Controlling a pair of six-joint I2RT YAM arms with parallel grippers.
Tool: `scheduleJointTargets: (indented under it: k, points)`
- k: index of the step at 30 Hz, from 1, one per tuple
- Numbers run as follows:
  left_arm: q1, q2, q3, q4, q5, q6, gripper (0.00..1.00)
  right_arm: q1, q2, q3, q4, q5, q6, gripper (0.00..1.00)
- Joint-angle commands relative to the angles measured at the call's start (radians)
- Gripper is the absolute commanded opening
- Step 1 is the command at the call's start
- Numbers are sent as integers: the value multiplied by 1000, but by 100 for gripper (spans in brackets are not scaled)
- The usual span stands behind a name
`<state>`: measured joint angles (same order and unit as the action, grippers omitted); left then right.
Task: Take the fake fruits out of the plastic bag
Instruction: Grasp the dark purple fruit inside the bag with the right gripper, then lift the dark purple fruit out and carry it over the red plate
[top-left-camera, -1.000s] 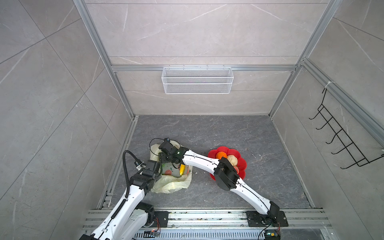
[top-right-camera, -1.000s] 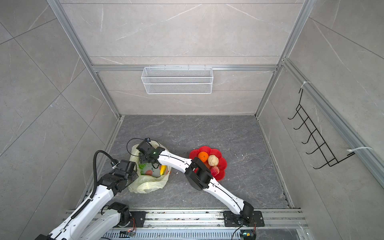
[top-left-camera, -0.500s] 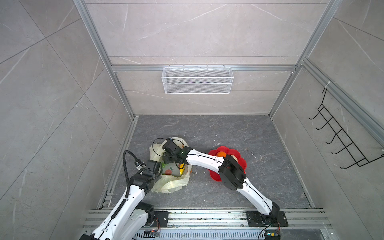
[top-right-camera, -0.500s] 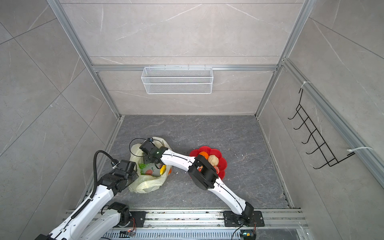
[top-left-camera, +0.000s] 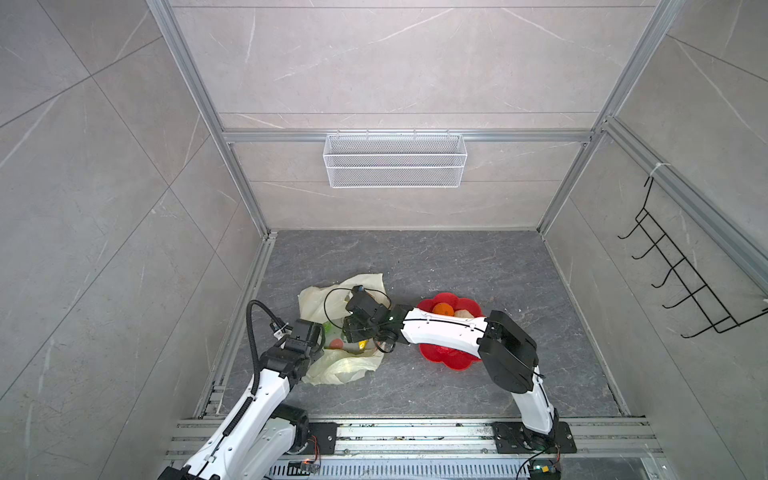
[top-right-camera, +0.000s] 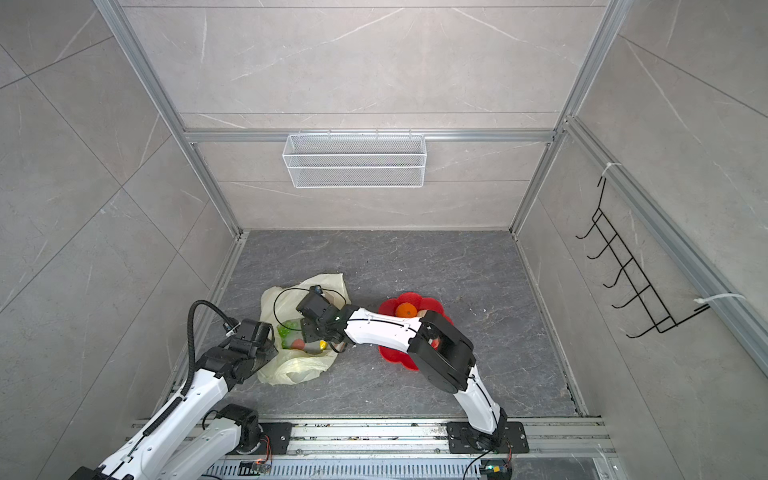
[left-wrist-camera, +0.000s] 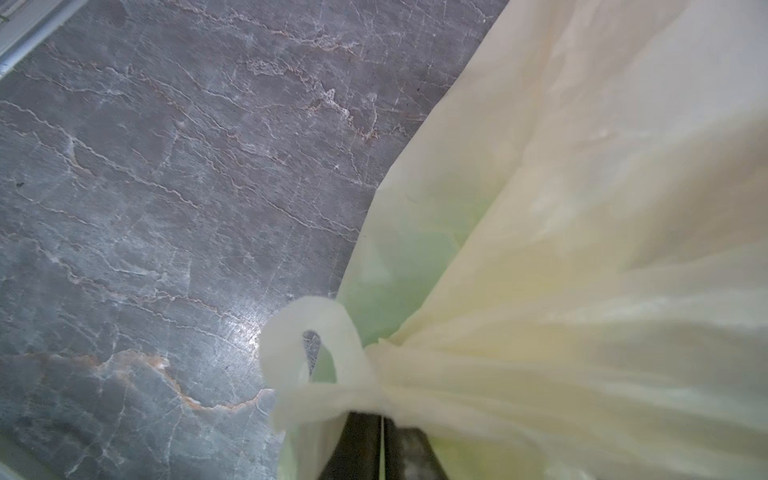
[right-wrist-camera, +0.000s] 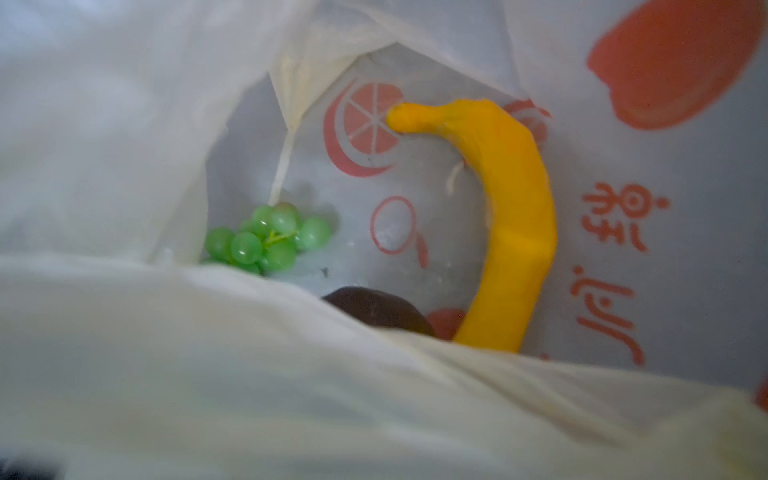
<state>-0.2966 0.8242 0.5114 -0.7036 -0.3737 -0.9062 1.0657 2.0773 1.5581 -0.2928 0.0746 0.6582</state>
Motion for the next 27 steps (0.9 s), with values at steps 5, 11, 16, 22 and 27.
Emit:
scheduleJointTargets:
  k: [5,11,16,22,27]
  points:
    - [5,11,17,33,30,34,8,-1,-191,-175,52,-14,16,61]
    - [4,-14,0,66,68,46,8,-9,-287,-254,71,-27,39,62]
    - [4,10,3,77,80,62,8,-8,-363,-298,83,-45,50,62]
    - [5,30,0,100,82,70,8,-57,-456,-348,46,-62,94,61]
    - [5,39,-11,117,91,70,8,-163,-547,-442,56,-96,156,61]
